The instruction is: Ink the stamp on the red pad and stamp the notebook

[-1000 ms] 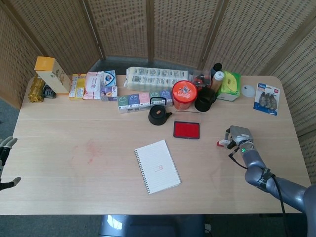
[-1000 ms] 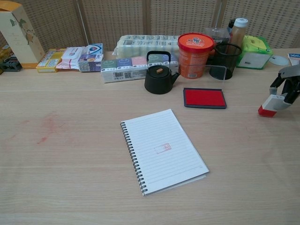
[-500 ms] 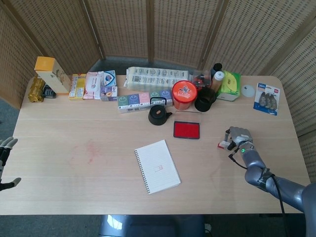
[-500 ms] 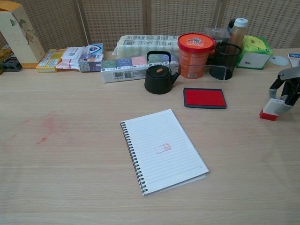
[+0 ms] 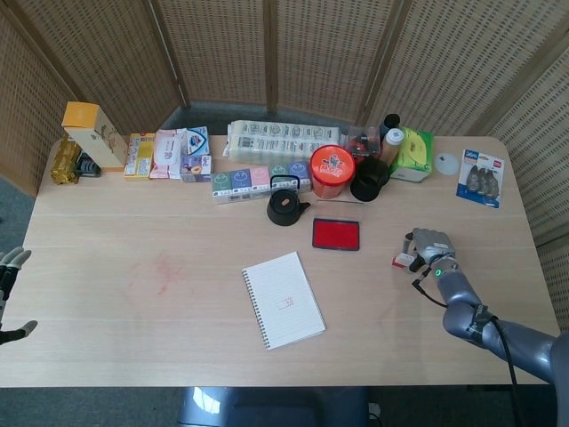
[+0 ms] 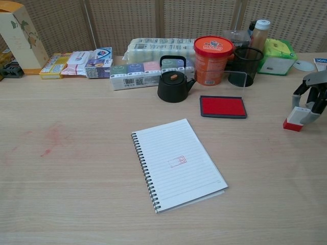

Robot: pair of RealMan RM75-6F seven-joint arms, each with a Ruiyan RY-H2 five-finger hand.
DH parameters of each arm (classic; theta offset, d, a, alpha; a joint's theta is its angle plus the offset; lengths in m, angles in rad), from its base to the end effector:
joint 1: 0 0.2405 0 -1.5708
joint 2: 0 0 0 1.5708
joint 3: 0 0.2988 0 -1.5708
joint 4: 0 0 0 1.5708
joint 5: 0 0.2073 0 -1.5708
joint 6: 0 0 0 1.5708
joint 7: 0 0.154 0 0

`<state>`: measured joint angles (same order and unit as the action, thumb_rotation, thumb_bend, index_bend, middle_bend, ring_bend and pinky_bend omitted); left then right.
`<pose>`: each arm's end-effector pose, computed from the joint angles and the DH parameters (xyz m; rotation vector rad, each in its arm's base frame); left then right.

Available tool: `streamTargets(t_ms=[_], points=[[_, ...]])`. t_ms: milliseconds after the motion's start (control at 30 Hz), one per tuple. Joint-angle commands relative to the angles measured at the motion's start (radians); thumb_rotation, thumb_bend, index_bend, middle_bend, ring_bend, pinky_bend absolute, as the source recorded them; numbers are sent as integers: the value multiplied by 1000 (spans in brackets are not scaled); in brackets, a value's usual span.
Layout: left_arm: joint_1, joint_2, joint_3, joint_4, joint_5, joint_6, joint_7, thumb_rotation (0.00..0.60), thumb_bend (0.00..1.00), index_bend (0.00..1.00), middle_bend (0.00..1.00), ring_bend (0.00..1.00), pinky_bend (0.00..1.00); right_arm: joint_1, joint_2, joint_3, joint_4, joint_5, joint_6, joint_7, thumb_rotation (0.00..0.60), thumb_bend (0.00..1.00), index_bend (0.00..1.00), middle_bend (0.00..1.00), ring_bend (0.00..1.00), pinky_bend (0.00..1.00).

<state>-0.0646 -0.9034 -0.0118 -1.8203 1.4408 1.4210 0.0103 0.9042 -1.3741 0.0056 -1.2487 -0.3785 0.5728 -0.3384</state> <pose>-0.3344 0.1756 0.2244 -1.3822 -1.0011 -0.7858 -0.3005 -0.4345 0.0451 1.5577 -1.3945 0.3642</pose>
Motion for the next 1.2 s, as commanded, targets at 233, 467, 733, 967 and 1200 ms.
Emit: streamTargets(t_ms=[233,467,733,967,1200], points=[[2,4,-1,3,1,3,-15,600,5,0,0,9,0,-49,230,20,-337,-137,145,33,600,248,385,803,967,1000],[5,8,3,3,17,12,-27,600,5,0,0,9,0,-189,413,37,-593,-392,365,125,600,215,344,580,648,857],[8,3,9,7,37,20,-29,600,5,0,0,9,0,-364,401,16,-547,-779,584,304,589,31,226,154,126,489],[51,-32,25,36,88,101,-37,600,5,0,0,9,0,-557,269,-58,-355,-1061,895,336,390,0,164,17,0,250],[94,-79,37,73,117,172,-39,600,4,0,0,9,0,-645,237,-79,-341,-1137,987,310,385,0,145,0,0,131]])
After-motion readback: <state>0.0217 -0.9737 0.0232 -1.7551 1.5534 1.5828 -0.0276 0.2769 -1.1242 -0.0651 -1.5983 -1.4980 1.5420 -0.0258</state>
